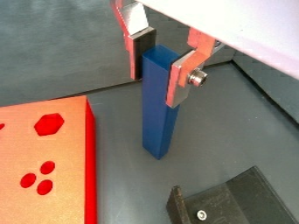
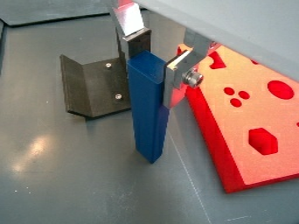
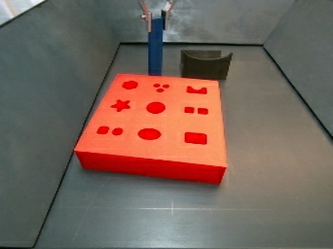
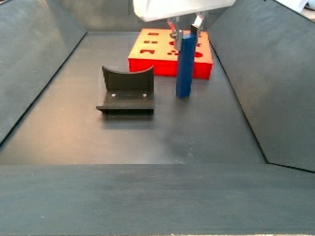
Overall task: Pick up the rectangle object. Move up. Move to above the board. Insert the rectangle object.
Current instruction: Pick up the rectangle object.
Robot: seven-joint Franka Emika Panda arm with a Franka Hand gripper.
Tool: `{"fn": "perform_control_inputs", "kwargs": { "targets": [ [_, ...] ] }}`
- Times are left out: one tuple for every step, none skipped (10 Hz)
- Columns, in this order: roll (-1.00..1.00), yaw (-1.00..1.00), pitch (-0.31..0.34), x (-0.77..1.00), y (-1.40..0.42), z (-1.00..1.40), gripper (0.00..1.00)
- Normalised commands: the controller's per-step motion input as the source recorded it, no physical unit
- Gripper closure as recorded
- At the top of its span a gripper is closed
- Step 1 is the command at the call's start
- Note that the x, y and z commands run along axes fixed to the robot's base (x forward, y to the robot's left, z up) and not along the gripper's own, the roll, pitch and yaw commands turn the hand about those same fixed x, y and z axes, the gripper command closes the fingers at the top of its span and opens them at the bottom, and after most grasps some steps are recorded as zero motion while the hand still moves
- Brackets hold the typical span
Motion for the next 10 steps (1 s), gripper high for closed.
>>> {"fn": "perform_control_inputs", "kwargs": {
  "targets": [
    [0.00, 0.00, 0.000, 0.00, 0.00, 0.00, 1.00],
    [0.00, 0.00, 0.000, 0.00, 0.00, 0.00, 1.00],
    [0.00, 0.00, 0.000, 0.00, 0.00, 0.00, 1.00],
    [0.00, 0.00, 0.000, 0.00, 0.00, 0.00, 1.00],
    [0.00, 0.00, 0.000, 0.00, 0.00, 0.00, 1.00],
    [0.00, 0.00, 0.000, 0.00, 0.00, 0.00, 1.00],
    [0.00, 0.00, 0.000, 0.00, 0.00, 0.00, 1.00],
    [0.00, 0.00, 0.000, 0.00, 0.00, 0.00, 1.00],
    [0.00, 0.00, 0.000, 0.00, 0.00, 0.00, 1.00],
    [0.00, 0.00, 0.000, 0.00, 0.00, 0.00, 1.00]
  ]
}}
